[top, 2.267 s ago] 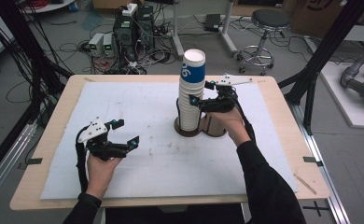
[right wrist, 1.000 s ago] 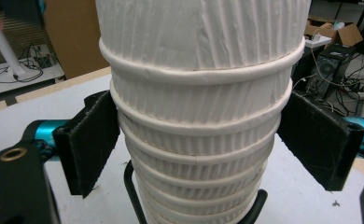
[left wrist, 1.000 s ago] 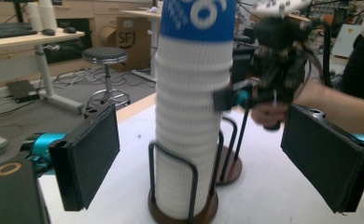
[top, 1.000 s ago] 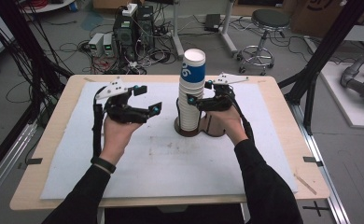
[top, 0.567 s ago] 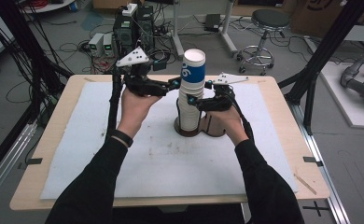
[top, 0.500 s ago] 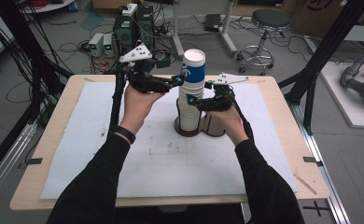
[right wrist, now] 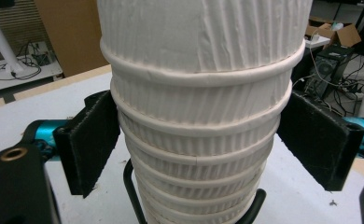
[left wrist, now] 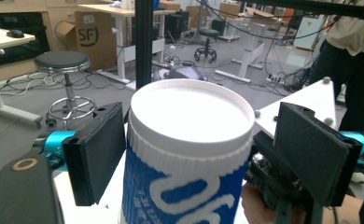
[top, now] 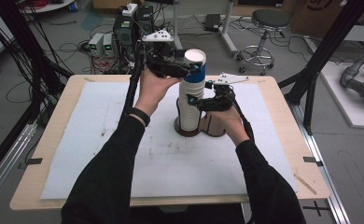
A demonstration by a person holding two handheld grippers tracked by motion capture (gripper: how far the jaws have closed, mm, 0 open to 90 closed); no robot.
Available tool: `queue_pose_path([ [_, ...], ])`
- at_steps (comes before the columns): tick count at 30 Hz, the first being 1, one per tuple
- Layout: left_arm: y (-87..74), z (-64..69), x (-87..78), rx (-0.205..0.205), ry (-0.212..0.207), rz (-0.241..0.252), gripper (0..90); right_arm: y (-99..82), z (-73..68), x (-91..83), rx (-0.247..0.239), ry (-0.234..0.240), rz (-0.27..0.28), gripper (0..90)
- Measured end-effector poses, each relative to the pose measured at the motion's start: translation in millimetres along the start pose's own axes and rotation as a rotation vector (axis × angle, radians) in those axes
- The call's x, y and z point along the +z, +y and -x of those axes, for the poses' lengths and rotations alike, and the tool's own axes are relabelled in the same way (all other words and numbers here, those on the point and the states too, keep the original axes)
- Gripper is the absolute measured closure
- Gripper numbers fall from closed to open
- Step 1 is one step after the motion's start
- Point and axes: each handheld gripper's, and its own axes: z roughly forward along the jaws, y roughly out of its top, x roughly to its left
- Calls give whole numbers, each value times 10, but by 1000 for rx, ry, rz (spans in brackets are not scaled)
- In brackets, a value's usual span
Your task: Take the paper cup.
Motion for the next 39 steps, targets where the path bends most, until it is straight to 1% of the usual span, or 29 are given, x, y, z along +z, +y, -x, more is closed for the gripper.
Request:
queue_pose_path([
  [1,5,-6,15,4,6,-10,184,0,0,0,0,0,0,143],
  [2,8,-16,36,13,22,-40,218,0,0,2,-4,0,3,143],
  [3,8,-16,36,13,22,-40,242,0,0,2,-4,0,3,143],
  [4,4,-18,45,11,29,-48,244,2,-11,3,-4,-1,1,143],
  [5,-1,-23,53,5,26,-49,244,3,-13,4,-8,-2,0,143],
  [6,-3,-20,58,9,30,-50,246,3,-14,5,-11,-2,2,143],
  [7,-3,-20,58,9,30,-50,271,3,-14,5,-8,-4,1,143],
  [12,19,-17,54,22,34,-60,278,3,-14,4,-8,-4,1,143],
  [13,27,-13,47,27,33,-56,279,3,-15,3,-9,-4,0,144],
  [20,78,-3,20,30,33,-33,281,4,-17,1,-8,-5,-1,144],
  [22,126,7,-3,37,37,-21,281,4,-18,0,-8,-5,-1,144],
  [27,194,12,-33,46,40,-18,281,5,-17,2,-14,-7,0,145],
  [30,249,28,-50,54,44,-15,281,5,-18,-3,-6,-5,-3,146],
  [32,304,40,-69,59,52,-2,281,5,-17,-4,-9,-7,-2,147],
  [33,304,40,-69,59,52,-2,281,5,-17,-4,-9,-7,-2,147],
  [34,337,50,-91,62,56,16,281,5,-16,-5,-6,-5,-3,147],
  [36,352,51,-101,61,56,24,281,4,-12,-6,-4,-4,-3,148],
  [37,370,47,-118,67,56,19,281,3,-11,-6,-5,-3,-3,148],
  [38,396,52,-142,68,58,28,281,4,-12,-6,-5,-3,-3,148],
  [39,396,52,-142,68,58,28,281,5,-15,-7,-4,-3,-4,148],
])
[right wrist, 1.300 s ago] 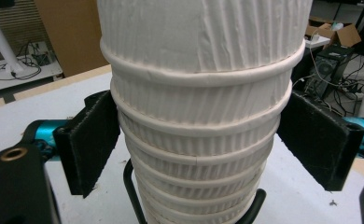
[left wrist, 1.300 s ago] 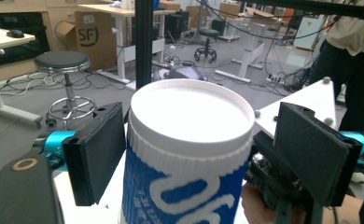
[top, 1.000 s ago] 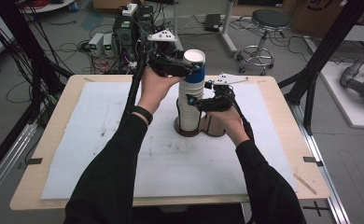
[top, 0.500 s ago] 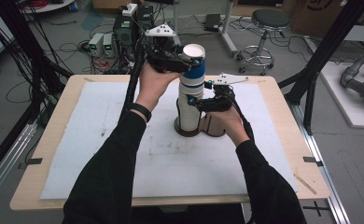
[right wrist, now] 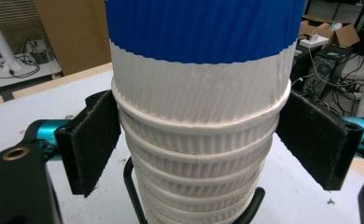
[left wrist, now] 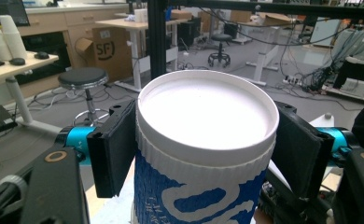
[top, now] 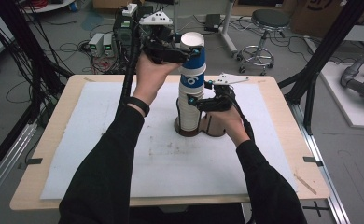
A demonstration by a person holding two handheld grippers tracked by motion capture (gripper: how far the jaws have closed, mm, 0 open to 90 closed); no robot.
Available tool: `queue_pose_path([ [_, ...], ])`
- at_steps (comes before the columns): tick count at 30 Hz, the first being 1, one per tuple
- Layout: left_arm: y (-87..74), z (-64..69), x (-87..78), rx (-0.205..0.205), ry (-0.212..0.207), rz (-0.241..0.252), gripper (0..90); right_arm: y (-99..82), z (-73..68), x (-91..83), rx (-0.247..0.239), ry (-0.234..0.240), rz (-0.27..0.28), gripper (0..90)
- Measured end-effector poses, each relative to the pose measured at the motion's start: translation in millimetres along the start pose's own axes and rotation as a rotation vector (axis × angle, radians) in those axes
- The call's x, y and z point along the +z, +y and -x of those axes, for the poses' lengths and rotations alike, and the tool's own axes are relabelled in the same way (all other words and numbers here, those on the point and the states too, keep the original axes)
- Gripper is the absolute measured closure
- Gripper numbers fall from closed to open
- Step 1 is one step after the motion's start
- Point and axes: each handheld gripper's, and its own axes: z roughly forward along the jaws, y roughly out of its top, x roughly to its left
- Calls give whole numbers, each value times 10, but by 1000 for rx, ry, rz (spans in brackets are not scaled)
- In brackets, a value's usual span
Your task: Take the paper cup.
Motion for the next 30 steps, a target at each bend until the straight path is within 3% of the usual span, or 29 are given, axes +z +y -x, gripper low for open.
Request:
queue_pose_path([
  [17,327,21,-310,31,25,107,282,1,1,-2,-4,1,-1,149],
  [30,360,89,-692,63,53,85,283,0,5,-6,-2,2,-1,151],
])
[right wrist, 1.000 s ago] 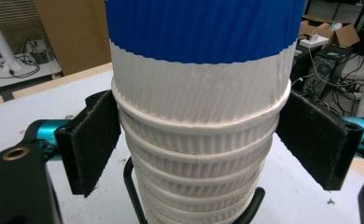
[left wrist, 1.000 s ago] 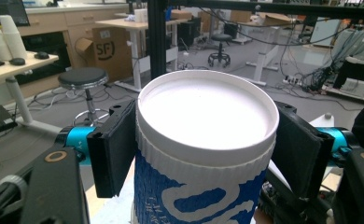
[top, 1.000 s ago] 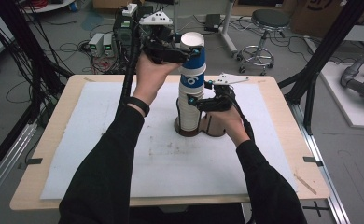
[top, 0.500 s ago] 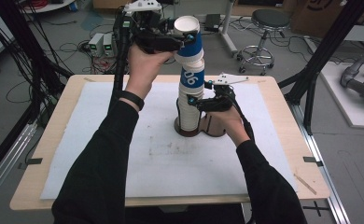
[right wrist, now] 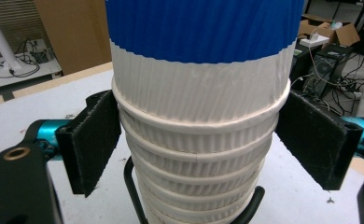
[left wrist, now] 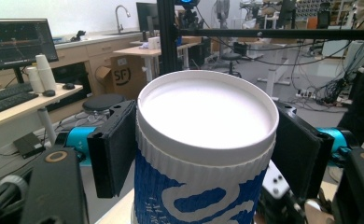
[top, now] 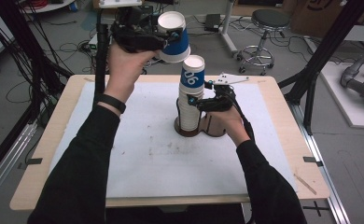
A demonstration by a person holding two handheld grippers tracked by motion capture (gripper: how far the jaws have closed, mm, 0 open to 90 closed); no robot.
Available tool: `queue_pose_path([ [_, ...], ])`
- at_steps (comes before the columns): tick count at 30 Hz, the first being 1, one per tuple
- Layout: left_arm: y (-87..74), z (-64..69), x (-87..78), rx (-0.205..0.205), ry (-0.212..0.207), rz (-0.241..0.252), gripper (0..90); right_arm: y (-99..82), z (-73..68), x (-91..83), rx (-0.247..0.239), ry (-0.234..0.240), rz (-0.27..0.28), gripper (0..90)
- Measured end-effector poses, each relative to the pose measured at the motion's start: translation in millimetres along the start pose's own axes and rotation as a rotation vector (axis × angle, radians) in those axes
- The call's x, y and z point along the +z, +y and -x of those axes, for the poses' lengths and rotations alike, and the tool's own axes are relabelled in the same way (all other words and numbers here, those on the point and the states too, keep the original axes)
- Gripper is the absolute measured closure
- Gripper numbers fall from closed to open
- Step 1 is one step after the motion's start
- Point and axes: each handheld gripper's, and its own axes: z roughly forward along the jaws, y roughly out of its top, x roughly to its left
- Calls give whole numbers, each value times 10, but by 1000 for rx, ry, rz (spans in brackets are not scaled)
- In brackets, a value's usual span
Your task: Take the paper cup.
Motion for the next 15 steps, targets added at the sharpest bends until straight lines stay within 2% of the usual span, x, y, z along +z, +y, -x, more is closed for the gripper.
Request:
queue_pose_path([
  [1,-15,8,-77,7,3,-13,282,0,3,1,-2,-3,2,151],
  [4,-38,26,-148,4,5,-11,282,-1,2,-2,3,-3,0,151],
  [5,-64,40,-219,7,5,-16,283,0,2,-3,3,-3,0,151],
  [8,-92,56,-278,10,11,-25,282,0,1,-3,2,-4,0,152],
  [9,-124,71,-325,0,6,-30,282,1,1,-2,-2,-3,1,152],
  [12,-156,94,-373,7,4,-34,282,1,0,-3,-1,-4,1,152],
  [15,-242,140,-446,-4,-7,-37,282,2,-1,-4,-2,-5,-1,152],
])
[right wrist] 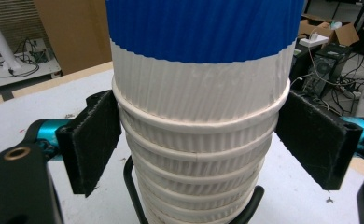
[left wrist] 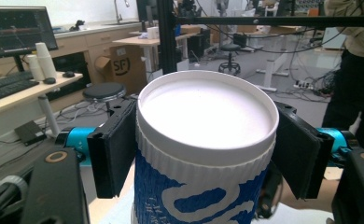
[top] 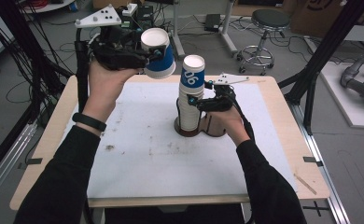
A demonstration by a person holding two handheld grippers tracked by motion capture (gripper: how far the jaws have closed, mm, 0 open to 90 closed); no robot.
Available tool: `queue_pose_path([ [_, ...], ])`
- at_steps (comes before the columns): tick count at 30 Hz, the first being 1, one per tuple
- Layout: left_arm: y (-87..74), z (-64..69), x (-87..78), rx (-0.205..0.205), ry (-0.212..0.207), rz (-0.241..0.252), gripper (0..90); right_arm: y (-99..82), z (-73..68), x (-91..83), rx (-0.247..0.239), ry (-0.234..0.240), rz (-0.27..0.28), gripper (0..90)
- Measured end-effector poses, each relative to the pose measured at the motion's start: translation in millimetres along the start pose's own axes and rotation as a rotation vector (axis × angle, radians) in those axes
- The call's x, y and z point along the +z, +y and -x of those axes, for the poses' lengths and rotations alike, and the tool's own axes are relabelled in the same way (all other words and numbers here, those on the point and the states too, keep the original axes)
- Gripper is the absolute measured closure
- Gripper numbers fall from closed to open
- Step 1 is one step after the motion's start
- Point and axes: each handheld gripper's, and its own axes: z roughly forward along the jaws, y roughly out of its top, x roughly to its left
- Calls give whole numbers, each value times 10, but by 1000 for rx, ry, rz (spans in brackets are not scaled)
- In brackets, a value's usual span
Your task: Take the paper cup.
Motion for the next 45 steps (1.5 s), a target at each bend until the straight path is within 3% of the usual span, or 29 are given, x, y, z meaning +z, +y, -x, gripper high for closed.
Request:
queue_pose_path([
  [5,-147,73,-46,5,-6,-34,282,0,-4,1,1,0,-1,152],
  [8,-269,135,-71,-17,-9,-37,282,0,-4,1,1,-1,-2,152],
  [24,-1014,425,-110,-53,-46,-114,282,0,-6,2,-1,-1,-2,153],
  [36,-1396,653,-101,-57,-89,-141,282,2,-5,-3,0,-4,-3,153],
  [45,-1672,706,-82,-77,-111,-159,282,3,-13,-6,-4,-8,-5,154],
])
